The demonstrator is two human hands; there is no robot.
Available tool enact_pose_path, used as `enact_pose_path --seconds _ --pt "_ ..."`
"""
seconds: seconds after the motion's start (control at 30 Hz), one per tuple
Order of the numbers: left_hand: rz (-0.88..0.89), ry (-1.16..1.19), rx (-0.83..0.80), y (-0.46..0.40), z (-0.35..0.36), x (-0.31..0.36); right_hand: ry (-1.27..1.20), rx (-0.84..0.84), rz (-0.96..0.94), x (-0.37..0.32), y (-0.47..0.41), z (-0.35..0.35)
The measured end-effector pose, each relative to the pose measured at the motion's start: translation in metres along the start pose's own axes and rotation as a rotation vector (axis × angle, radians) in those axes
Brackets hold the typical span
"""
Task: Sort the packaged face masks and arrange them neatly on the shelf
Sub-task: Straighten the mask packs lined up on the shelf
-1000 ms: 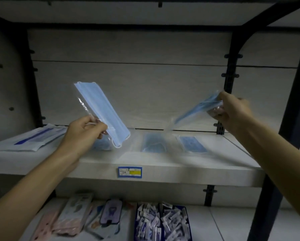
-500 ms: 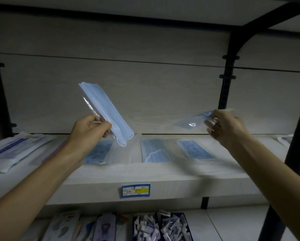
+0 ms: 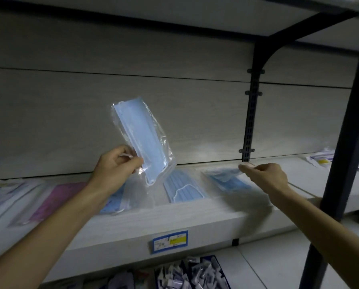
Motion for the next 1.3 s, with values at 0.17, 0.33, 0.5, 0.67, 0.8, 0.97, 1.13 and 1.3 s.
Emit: enact_pose_path --seconds 0.17,0.33,0.5,0.67,0.8,0.97,1.13,1.3 --pt "0.012 0.029 -0.016 0.0 -0.004 -0.002 0.188 0.105 -0.046 0.003 0.004 -0.011" --pt "0.074 0.053 0.003 0.004 -0.007 0.003 0.22 0.07 -0.079 0.002 0.015 -0.011" --pt "0.059 0.098 0.002 0.008 -0.008 0.009 0.234 0.067 -0.134 0.001 0.035 -0.011" --pt "-0.012 0.109 -0.021 0.019 0.003 0.017 0.263 0.081 -0.181 0.006 0.051 -0.012" --pt "-0.051 0.198 -0.041 0.02 0.016 0.025 0.262 0.047 -0.2 0.005 0.048 -0.011" --pt "-0.115 0.251 -0.008 0.015 0.035 0.036 0.202 0.026 -0.252 0.005 0.02 -0.011" --pt "-0.15 0.226 -0.003 0.006 0.064 0.03 0.17 -0.019 -0.3 -0.001 -0.01 -0.011" --pt "-0.159 0.198 0.05 -0.005 0.086 0.018 0.138 -0.098 -0.385 -0.005 -0.036 -0.007"
Point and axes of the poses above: each hand's wrist, its own y-axis away from the middle knuckle, its own z-axis out of the palm, x = y × z, the point moved 2 cm from there along -y, towards the middle knuckle, and after that the axes turned 3 degrees about -x, right-handed, at the moved point
